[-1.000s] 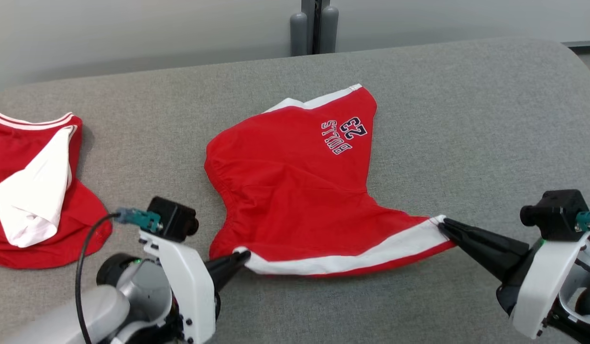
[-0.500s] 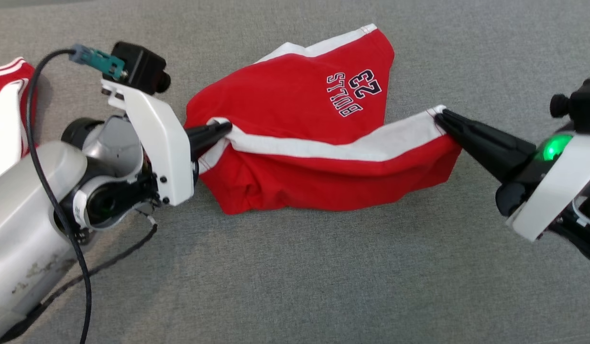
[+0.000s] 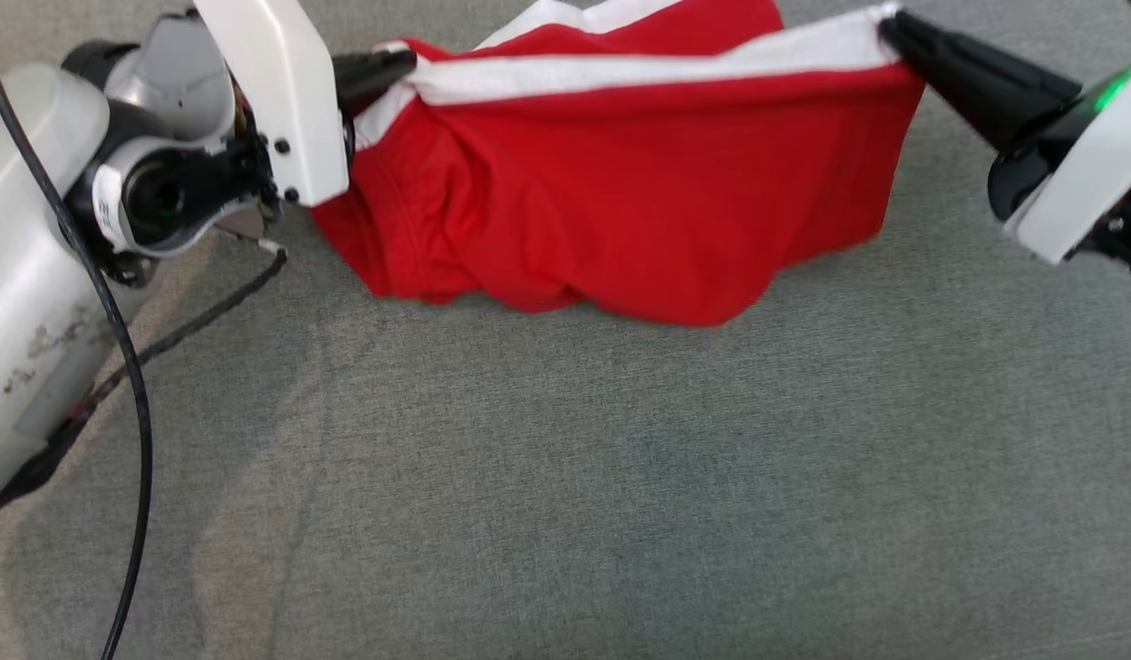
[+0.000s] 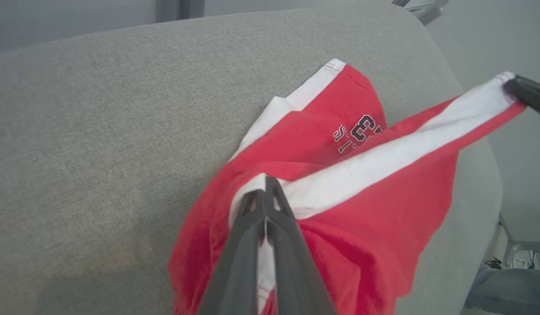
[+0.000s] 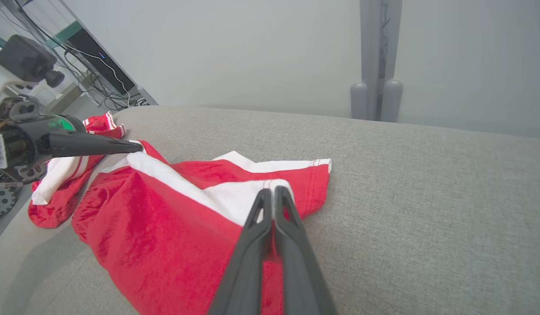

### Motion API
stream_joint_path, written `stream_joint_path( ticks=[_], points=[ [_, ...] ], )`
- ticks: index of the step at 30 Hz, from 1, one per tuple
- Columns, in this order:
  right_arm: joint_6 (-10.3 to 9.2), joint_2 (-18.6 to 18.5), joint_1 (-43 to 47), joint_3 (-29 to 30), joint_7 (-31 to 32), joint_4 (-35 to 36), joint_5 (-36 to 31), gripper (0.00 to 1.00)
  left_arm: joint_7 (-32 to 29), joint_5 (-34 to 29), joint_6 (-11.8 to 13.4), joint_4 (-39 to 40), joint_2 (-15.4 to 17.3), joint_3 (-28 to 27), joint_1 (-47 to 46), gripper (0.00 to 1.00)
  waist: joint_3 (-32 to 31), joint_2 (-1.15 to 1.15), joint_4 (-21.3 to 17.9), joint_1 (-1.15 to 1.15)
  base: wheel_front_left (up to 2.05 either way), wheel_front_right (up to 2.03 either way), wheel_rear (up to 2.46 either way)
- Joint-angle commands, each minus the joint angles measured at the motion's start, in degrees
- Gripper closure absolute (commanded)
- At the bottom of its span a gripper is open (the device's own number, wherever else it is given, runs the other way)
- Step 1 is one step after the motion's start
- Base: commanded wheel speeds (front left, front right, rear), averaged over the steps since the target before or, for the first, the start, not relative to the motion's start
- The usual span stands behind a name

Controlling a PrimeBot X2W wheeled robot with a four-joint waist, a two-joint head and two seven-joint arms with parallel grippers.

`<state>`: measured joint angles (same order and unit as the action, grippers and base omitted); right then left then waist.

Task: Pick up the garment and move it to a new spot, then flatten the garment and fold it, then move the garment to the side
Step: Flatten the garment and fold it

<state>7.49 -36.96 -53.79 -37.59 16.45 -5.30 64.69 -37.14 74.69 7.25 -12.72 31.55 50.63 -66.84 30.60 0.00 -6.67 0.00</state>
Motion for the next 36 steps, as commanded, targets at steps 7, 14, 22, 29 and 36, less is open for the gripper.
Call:
stream_joint_path(
  ticks=[7, 14, 22, 29, 36],
  points=[
    [0.01, -0.14, -7.82, -4.54, -2.17, -7.92, 5.24, 1.00, 0.14, -0.80, -1.11, -3.97, -2.20, -0.35, -3.79, 1.00, 2.27, 0.00, 1.65, 0.00, 0.00, 0.00, 0.00],
    [0.00, -0.38, -13.51, -8.79, -4.65, -15.39, 7.81, 1.00, -0.05, -1.05, -1.62, -5.85, -2.95, -0.33, -5.23, 1.00, 3.12, 0.00, 2.99, 0.00, 0.00, 0.00, 0.00],
    [0.00, 1.69, -18.46, -13.78, -7.10, -21.07, 8.98, 1.00, -0.51, -0.70, -1.60, -5.87, -4.38, -0.31, -6.53, 1.00, 4.60, 0.00, 4.18, 0.00, 0.00, 0.00, 0.00],
    [0.00, 3.46, -20.68, -18.25, -9.37, -25.34, 9.81, 1.00, -0.78, -1.21, -1.89, -6.97, -5.79, 0.53, -7.07, 1.00, 5.13, 0.00, 5.24, 0.00, 0.00, 0.00, 0.00],
    [0.00, 4.55, -22.32, -21.76, -13.26, -27.29, 10.93, 1.00, -0.46, -1.62, -2.63, -8.20, -6.50, 0.81, -7.85, 0.52, 5.33, 0.00, 5.67, 0.00, 0.00, 0.00, 0.00]
  ],
)
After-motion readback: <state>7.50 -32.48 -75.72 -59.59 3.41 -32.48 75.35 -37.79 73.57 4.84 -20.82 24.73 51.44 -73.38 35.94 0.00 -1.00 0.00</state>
